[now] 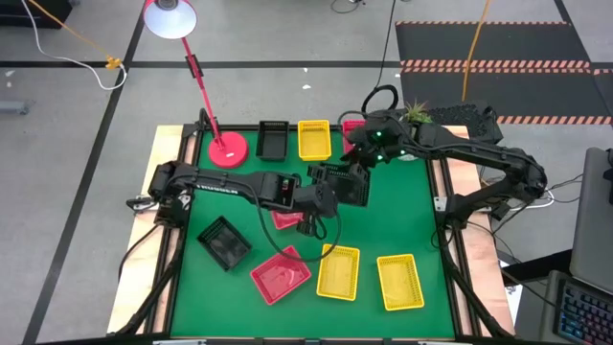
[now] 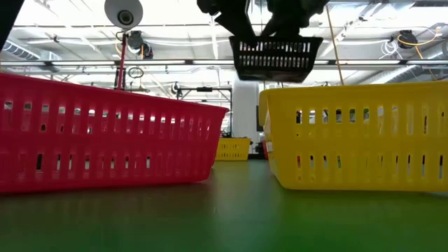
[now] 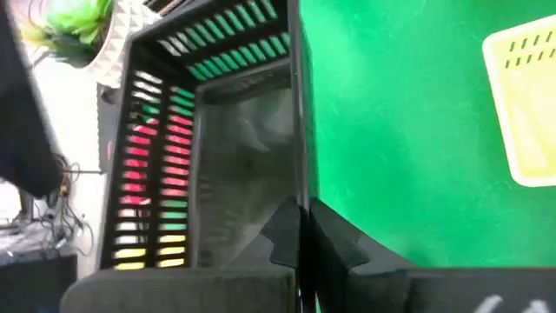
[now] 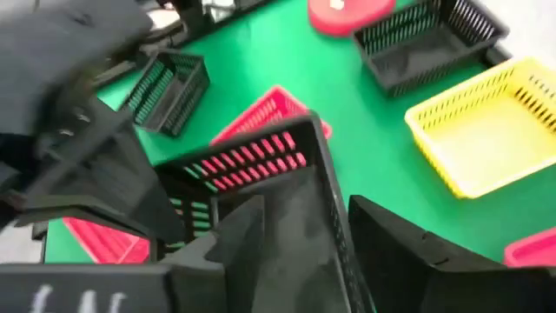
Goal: Stack baskets by color
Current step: Stack the bottom right black bin on the top black bin
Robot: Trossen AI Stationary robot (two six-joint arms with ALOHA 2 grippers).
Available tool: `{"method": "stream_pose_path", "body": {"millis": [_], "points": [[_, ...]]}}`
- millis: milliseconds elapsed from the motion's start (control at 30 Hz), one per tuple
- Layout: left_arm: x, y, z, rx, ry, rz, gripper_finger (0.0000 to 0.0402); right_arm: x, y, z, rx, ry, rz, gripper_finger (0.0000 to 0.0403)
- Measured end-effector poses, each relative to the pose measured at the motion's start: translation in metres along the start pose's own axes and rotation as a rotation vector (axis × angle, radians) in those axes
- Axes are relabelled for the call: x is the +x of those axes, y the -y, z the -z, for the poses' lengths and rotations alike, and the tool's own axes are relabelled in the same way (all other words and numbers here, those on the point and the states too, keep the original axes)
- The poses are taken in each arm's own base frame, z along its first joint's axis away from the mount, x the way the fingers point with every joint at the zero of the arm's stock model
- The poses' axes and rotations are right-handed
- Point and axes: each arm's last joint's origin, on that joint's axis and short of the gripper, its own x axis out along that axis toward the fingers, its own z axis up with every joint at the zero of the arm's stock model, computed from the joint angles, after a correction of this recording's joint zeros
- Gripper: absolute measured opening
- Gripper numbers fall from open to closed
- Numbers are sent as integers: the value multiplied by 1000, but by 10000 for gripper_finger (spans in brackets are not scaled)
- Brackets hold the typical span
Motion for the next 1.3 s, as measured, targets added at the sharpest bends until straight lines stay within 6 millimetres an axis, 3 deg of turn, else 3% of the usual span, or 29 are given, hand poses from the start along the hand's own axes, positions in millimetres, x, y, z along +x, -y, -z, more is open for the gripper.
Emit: {"method": "stream_pose_path", "body": {"millis": [267,433,567,933,1133,1300], "points": [[-6,-1,5,-102,-33,10,8,-52,-12,5,-46,133,81,192],[-24,-6,9,-179,-48,-14,17,-84,-27,19,-67,164,116,190],[-47,-13,14,-239,-42,-57,8,-97,-36,36,-86,186,114,190],[-108,-37,37,-463,-21,-224,9,-65,-31,95,-148,206,49,190],[-125,-48,52,-558,-55,-308,9,-43,-32,115,-205,241,-1,190],[-131,-62,60,-738,-29,-376,14,-28,-36,129,-232,267,-41,190]]}}
